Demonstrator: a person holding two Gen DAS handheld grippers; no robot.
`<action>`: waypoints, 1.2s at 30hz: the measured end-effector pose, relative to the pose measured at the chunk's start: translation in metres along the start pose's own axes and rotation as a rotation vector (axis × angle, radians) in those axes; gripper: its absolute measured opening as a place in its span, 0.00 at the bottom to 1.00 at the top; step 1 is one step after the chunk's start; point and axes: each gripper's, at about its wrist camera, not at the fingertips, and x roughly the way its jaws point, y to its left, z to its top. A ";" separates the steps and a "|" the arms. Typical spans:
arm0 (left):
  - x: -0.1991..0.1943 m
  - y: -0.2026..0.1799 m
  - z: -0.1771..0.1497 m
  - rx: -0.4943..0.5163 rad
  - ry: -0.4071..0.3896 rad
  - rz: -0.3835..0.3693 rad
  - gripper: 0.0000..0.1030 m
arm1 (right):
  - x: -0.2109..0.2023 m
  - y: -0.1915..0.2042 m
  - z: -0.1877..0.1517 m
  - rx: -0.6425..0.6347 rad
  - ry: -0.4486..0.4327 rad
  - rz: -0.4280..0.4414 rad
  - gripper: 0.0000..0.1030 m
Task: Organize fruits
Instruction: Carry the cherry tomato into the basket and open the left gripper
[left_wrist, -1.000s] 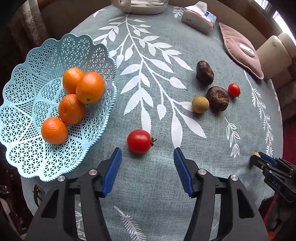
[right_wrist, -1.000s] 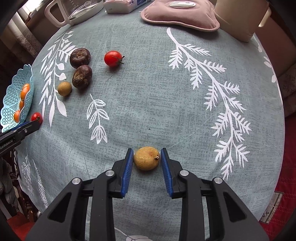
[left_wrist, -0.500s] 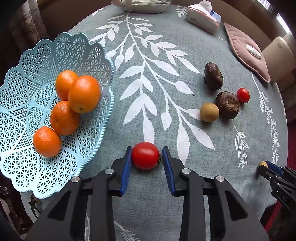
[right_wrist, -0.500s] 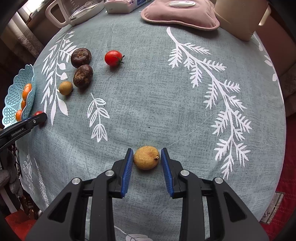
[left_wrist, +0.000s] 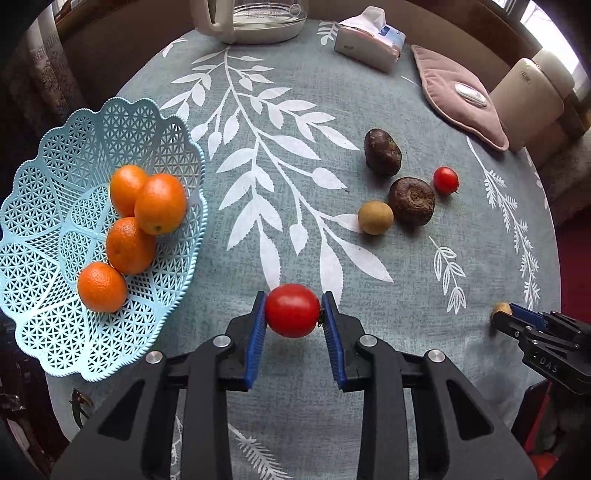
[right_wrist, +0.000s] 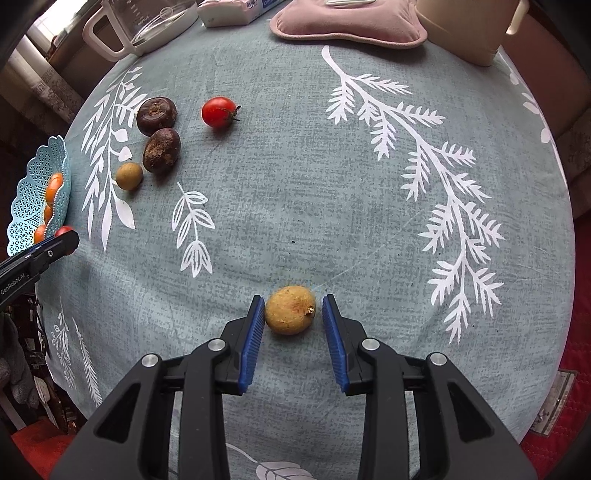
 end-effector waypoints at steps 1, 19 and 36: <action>-0.003 0.000 0.000 0.001 -0.006 -0.003 0.29 | 0.001 0.001 -0.001 0.005 0.004 0.000 0.33; -0.053 0.049 -0.008 -0.053 -0.091 0.001 0.29 | -0.020 0.019 -0.010 0.063 -0.058 0.002 0.29; -0.075 0.135 -0.007 -0.134 -0.135 0.050 0.29 | -0.043 0.075 -0.006 0.059 -0.132 0.042 0.29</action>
